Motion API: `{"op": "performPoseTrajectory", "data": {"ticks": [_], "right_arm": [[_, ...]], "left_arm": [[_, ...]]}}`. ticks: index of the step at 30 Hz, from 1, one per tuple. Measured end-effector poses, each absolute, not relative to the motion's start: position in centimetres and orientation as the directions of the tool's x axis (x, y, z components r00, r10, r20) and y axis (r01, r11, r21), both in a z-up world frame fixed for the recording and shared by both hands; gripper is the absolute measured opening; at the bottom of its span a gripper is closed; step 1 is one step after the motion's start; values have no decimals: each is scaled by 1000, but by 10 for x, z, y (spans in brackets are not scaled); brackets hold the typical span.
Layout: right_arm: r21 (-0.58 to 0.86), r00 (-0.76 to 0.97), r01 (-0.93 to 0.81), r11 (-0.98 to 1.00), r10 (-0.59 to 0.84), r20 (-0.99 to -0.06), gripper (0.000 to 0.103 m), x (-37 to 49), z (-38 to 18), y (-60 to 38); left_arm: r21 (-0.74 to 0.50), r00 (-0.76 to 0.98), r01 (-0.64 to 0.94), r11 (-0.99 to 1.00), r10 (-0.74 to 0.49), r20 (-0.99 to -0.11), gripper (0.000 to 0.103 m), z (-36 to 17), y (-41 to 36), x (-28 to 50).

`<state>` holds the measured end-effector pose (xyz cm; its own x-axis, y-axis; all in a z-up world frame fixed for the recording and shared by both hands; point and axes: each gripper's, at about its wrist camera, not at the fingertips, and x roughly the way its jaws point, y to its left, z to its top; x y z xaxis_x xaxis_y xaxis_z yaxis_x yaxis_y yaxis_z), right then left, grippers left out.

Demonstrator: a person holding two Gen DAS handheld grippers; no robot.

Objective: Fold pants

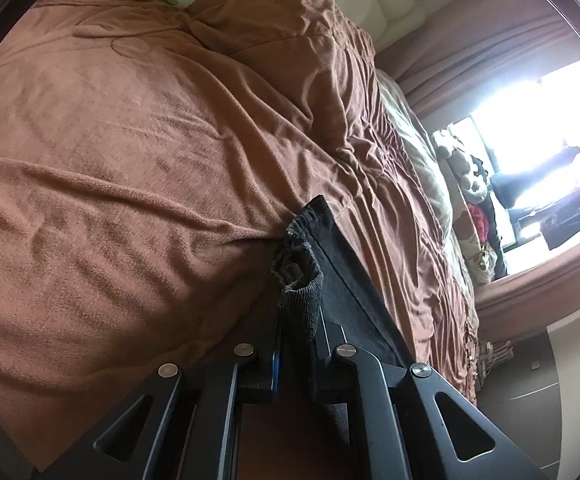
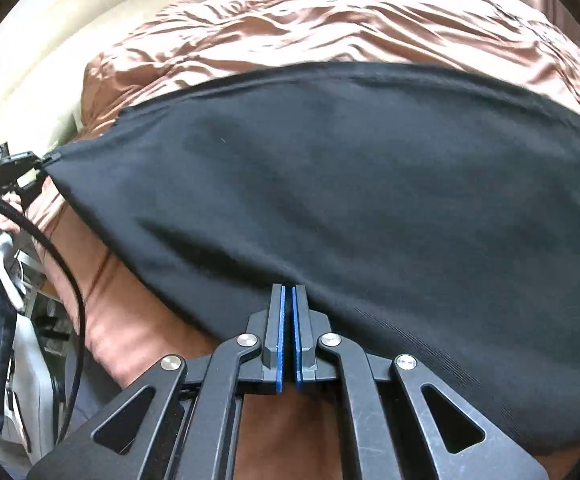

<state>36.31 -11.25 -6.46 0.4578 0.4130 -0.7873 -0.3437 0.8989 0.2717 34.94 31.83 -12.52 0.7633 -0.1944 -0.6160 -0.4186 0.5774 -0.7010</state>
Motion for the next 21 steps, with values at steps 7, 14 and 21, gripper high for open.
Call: {"op": "performPoseTrajectory", "data": {"ticks": [7, 14, 21], "right_arm": [[277, 455, -338, 900, 413, -789, 0, 345, -57, -129], [309, 473, -293, 905, 418, -776, 0, 363, -56, -105], [299, 483, -231, 926, 376, -791, 0, 397, -66, -93]], "left_arm": [[-710, 772, -413, 570, -194, -605, 11, -118, 316, 352], [-718, 777, -408, 564, -199, -597, 11, -116, 316, 352], [-723, 775, -417, 551, -201, -599, 11, -122, 317, 348]]}}
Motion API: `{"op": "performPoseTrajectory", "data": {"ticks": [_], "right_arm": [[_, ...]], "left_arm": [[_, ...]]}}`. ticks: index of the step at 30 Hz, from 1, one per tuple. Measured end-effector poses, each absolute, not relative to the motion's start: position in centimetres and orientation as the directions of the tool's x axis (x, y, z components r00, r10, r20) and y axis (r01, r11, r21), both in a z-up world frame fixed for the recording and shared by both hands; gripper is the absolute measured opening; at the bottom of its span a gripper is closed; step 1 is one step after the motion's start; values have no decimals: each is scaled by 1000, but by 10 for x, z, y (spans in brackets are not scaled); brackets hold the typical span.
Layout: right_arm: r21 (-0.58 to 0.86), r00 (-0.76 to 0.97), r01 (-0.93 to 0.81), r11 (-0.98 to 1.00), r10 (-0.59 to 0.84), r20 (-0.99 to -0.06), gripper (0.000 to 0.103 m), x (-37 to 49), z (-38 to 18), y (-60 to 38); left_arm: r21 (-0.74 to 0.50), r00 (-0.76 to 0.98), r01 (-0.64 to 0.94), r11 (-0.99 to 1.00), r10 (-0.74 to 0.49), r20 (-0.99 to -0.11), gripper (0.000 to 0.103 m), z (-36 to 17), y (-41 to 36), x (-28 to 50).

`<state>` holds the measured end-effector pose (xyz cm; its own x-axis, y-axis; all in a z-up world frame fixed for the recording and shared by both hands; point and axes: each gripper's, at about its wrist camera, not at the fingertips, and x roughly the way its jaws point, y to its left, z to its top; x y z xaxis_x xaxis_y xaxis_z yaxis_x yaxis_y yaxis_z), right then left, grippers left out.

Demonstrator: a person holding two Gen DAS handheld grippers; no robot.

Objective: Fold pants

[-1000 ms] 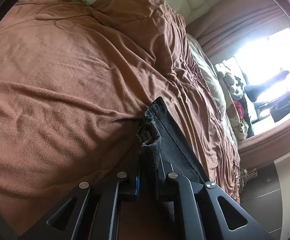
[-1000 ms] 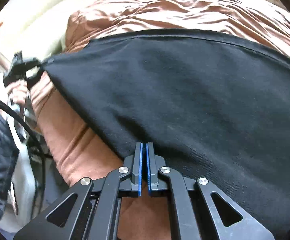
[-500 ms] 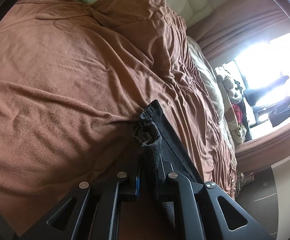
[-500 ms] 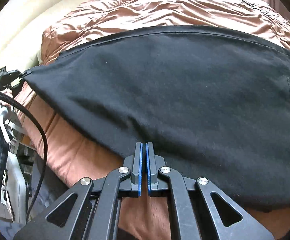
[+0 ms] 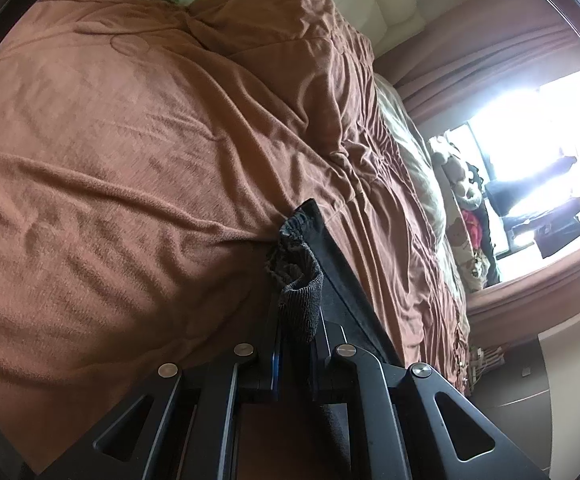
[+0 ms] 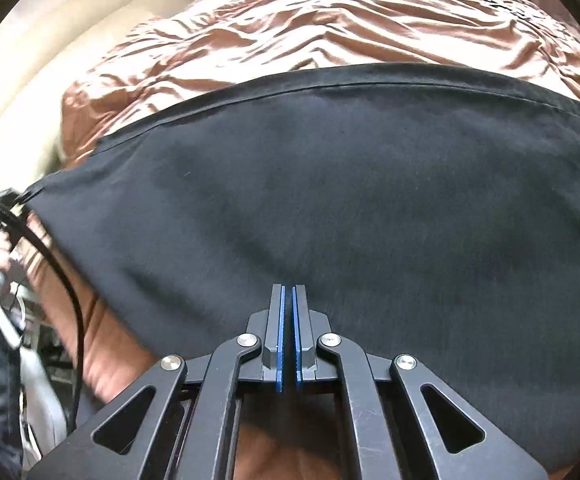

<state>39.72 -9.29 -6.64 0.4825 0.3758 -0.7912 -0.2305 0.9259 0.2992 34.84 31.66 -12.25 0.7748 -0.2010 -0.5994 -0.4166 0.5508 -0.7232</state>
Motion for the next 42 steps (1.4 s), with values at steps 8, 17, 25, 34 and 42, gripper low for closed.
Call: {"op": "performPoseTrajectory", "data": {"ticks": [8, 17, 25, 34, 42], "right_arm": [[283, 492, -150, 947, 320, -810, 0, 443, -67, -76], [228, 504, -97, 969, 246, -828, 0, 498, -65, -59], [208, 505, -80, 975, 220, -835, 0, 526, -66, -51], [199, 470, -138, 970, 241, -849, 1, 497, -66, -46], [223, 460, -172, 960, 278, -843, 1, 443, -68, -62]], "left_arm": [[-733, 776, -419, 535, -208, -595, 11, -135, 320, 344], [-746, 771, -427, 511, -226, -596, 11, -150, 326, 341], [-765, 792, -375, 523, -248, -558, 11, -137, 323, 343], [-766, 818, -306, 565, -256, -515, 11, -91, 309, 355], [-749, 837, -237, 618, -261, -481, 11, -37, 282, 357]]}}
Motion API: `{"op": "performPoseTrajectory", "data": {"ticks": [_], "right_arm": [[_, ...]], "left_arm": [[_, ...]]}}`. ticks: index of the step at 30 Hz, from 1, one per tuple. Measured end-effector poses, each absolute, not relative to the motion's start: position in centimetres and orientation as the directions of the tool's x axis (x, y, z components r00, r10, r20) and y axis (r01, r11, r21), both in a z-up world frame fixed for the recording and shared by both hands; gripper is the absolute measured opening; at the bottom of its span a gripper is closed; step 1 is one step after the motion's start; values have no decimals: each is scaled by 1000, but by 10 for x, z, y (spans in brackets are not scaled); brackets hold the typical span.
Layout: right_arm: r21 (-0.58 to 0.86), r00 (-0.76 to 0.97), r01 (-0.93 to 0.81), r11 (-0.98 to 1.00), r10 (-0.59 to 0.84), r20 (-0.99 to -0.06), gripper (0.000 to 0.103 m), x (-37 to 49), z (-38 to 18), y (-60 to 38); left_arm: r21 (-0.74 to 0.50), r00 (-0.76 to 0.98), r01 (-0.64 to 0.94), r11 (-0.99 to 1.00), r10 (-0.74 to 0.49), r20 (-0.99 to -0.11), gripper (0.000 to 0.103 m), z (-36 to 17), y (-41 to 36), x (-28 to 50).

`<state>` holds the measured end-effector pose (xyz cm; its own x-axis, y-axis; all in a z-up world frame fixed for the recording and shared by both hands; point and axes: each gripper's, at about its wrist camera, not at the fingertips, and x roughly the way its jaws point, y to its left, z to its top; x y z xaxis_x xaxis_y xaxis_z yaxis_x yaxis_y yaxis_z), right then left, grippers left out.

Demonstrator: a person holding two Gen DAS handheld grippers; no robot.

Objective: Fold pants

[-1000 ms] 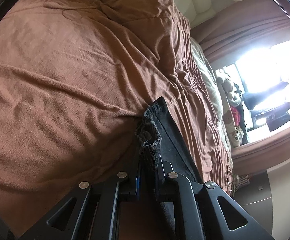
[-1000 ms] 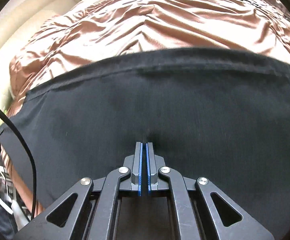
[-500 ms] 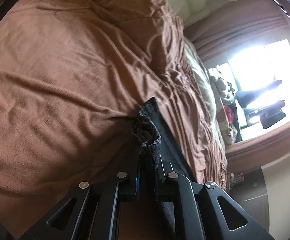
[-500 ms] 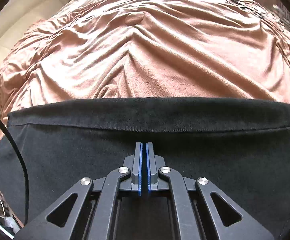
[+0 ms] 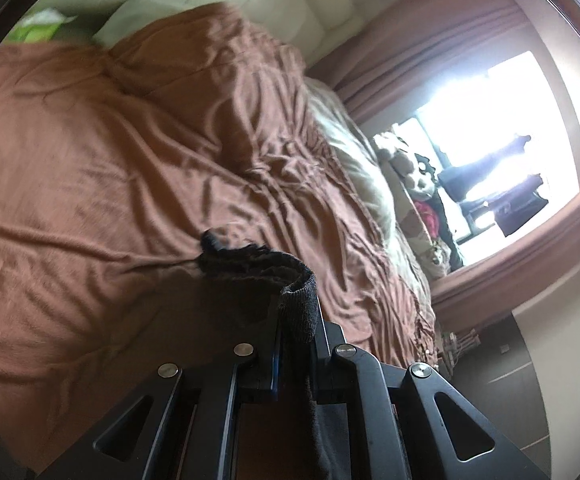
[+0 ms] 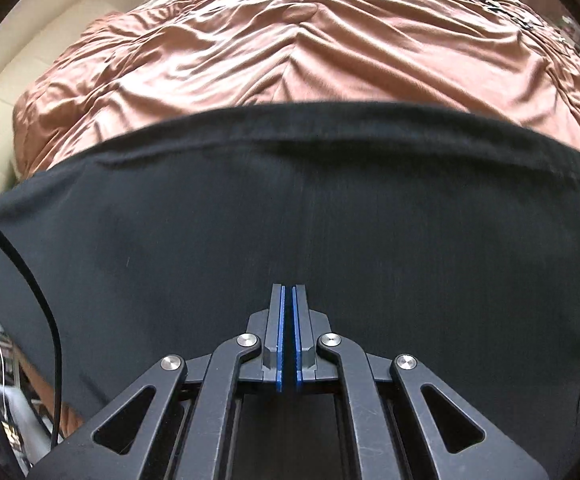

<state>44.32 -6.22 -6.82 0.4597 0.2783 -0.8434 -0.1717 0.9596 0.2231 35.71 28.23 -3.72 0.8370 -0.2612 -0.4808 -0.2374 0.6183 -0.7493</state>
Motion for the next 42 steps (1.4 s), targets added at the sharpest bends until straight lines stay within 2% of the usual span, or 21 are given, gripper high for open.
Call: {"op": "performPoseTrajectory", "data": {"ticks": [14, 20, 21, 22, 23, 25, 42], "right_arm": [[297, 483, -211, 931, 363, -796, 1, 369, -56, -100], [307, 565, -224, 925, 380, -733, 2, 340, -30, -133], [305, 578, -223, 926, 377, -724, 5, 336, -27, -139], [301, 594, -215, 929, 369, -715, 17, 330, -23, -145], [295, 607, -212, 932, 362, -708, 33, 327, -20, -150], [295, 635, -203, 934, 355, -686, 48, 321, -14, -161], [315, 754, -47, 948, 241, -611, 48, 247, 6, -253]], "left_arm": [[-668, 862, -34, 744, -316, -395, 11, 88, 200, 367], [-610, 858, 61, 790, -353, -372, 11, 138, 154, 378], [-598, 855, 78, 798, -362, -371, 11, 147, 144, 381], [-592, 854, 89, 801, -368, -369, 11, 151, 139, 381], [-583, 851, 105, 805, -376, -366, 11, 158, 130, 384], [-572, 847, 133, 809, -393, -359, 11, 169, 115, 387], [-451, 777, 341, 825, -517, -359, 11, 241, -34, 411]]}}
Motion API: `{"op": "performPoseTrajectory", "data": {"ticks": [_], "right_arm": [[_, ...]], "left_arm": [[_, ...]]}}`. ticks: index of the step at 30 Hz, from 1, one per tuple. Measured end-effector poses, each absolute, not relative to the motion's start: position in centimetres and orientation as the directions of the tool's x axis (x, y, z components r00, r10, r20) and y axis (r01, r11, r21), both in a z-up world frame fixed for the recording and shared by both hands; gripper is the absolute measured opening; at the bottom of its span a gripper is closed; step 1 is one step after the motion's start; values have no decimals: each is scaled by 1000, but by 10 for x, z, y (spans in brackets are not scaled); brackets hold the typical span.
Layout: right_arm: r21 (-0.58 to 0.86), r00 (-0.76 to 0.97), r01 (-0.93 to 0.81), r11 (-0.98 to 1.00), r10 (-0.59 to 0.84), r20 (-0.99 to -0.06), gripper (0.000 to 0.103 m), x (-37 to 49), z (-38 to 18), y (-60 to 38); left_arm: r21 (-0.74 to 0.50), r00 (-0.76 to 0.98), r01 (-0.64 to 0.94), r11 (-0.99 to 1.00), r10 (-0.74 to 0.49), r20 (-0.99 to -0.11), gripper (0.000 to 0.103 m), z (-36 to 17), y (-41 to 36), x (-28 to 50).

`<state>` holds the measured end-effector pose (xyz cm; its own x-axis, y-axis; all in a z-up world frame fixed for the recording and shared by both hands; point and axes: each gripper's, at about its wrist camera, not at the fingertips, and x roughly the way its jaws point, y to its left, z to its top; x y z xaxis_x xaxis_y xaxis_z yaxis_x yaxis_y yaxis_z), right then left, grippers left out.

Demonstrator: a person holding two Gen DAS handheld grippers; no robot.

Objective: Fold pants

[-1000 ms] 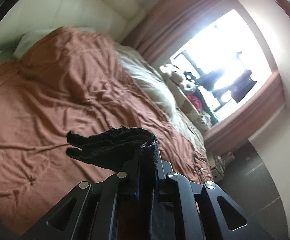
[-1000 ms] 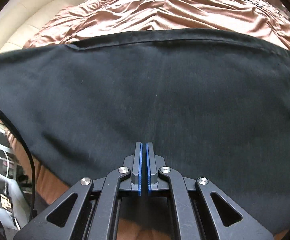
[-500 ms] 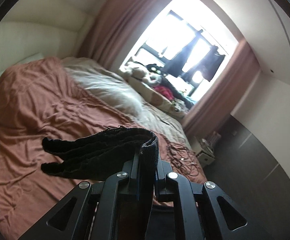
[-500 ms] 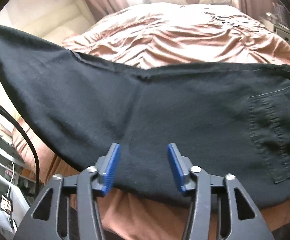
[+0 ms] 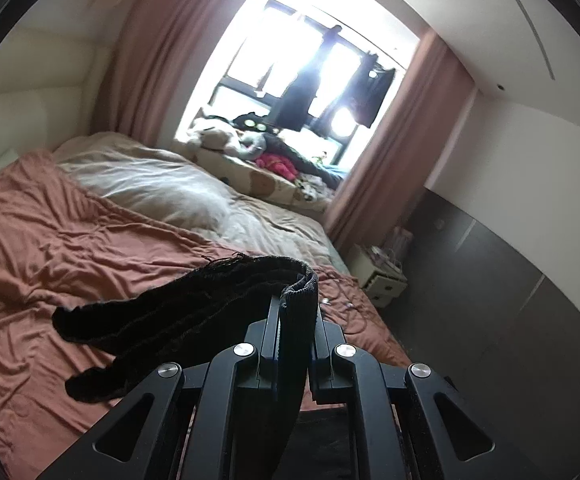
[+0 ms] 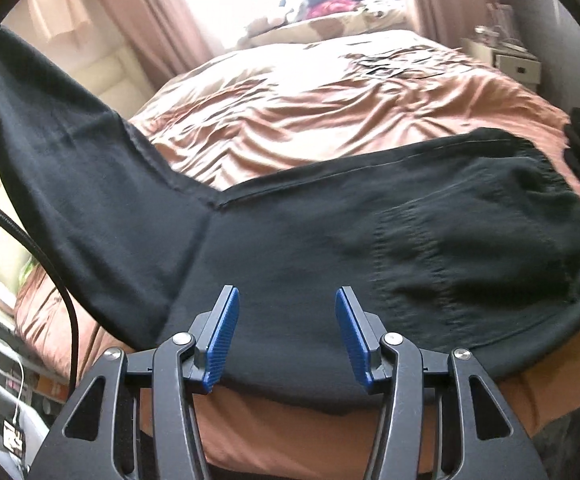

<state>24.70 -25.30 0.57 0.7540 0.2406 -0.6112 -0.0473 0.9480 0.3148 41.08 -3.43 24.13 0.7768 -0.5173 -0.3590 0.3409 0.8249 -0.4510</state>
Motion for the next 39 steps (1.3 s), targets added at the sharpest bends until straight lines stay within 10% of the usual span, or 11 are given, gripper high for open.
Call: {"op": "performPoseTrajectory", "data": {"ticks": [11, 39], "right_arm": [[371, 794, 5, 929, 222, -566, 69, 217, -1, -310], [482, 845, 206, 852, 93, -527, 70, 146, -33, -429]], "left_arm": [[-434, 716, 415, 800, -581, -387, 11, 255, -120, 424], [-461, 422, 536, 707, -697, -580, 11, 151, -350, 446]]}}
